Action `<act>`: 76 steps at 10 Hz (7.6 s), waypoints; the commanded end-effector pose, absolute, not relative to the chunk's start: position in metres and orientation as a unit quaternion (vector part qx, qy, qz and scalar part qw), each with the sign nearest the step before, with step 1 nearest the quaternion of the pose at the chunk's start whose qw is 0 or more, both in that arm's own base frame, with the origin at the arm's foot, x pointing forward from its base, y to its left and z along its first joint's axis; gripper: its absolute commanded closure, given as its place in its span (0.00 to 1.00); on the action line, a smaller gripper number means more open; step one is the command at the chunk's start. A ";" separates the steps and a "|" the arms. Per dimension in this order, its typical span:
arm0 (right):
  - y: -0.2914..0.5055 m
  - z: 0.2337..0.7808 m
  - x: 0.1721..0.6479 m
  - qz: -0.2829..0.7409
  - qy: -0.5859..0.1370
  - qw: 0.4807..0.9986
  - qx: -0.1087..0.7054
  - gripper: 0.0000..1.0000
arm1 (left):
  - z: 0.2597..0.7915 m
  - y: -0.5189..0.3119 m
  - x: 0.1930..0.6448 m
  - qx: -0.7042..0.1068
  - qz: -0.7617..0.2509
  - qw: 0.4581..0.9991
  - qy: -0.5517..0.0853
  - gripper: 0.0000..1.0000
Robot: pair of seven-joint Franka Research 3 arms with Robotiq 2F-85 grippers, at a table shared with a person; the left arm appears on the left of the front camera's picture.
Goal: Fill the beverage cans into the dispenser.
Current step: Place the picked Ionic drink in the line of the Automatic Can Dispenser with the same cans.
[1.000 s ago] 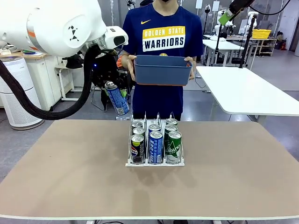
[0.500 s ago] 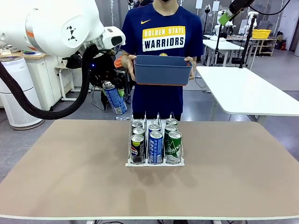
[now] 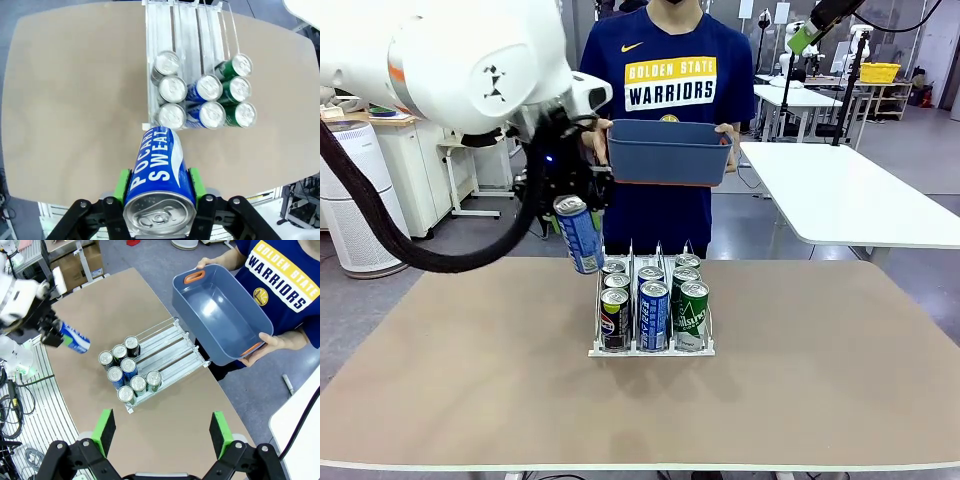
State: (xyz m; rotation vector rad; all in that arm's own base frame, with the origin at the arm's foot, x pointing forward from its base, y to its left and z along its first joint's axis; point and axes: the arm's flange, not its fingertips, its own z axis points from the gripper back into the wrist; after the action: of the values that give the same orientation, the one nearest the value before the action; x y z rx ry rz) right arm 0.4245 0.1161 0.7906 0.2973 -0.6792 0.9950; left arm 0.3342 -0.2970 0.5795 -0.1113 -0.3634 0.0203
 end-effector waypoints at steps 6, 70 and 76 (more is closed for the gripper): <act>0.116 0.790 0.424 0.466 -0.318 0.814 0.140 0.00 | 0.538 -0.386 0.265 -0.082 -0.168 0.964 -0.188 0.43; 0.116 0.790 0.424 0.466 -0.318 0.814 0.140 0.00 | 0.456 -0.399 0.394 -0.002 -0.205 0.957 -0.207 0.00; 0.116 0.790 0.424 0.466 -0.318 0.814 0.140 0.00 | 0.456 -0.399 0.394 -0.002 -0.205 0.957 -0.207 0.00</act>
State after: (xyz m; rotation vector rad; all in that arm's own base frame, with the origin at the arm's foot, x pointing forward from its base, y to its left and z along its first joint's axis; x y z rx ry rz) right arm 0.4244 0.1161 0.7908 0.2972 -0.6794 0.9951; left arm 0.3912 -0.3995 0.4535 0.0053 -0.4196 -0.4084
